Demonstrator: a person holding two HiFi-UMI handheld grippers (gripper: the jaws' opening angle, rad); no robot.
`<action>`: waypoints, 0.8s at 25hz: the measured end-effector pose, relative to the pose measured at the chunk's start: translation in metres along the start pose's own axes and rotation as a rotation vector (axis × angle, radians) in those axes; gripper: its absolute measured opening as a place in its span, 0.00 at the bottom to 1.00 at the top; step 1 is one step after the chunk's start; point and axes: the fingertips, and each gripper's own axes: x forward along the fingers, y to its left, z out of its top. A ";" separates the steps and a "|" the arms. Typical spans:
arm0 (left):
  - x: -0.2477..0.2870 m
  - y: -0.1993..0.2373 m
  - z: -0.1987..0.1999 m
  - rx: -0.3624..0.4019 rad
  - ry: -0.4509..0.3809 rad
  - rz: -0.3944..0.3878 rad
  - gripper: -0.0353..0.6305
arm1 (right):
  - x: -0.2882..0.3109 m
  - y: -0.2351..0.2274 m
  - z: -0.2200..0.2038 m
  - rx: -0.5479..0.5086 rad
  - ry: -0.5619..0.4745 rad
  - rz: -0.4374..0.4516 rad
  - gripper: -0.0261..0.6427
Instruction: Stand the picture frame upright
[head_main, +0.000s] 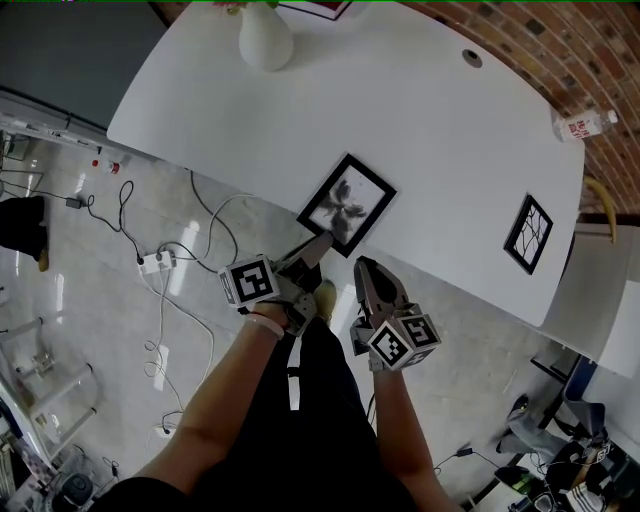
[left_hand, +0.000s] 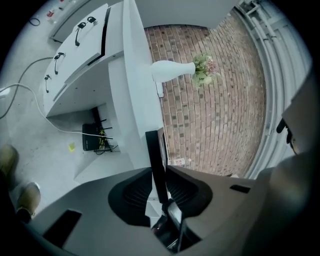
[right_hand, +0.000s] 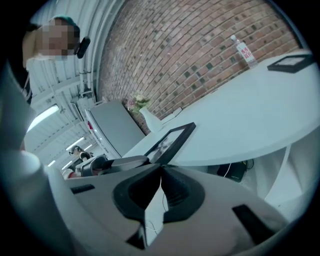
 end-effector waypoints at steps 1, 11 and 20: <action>-0.002 0.000 0.000 -0.002 0.001 -0.004 0.19 | 0.001 0.000 0.000 0.030 -0.004 0.008 0.05; -0.039 0.002 -0.004 -0.067 0.027 -0.041 0.17 | 0.020 0.011 -0.014 0.308 0.039 0.101 0.23; -0.064 0.004 -0.013 -0.062 0.112 -0.077 0.17 | 0.035 0.020 -0.020 0.475 0.001 0.131 0.24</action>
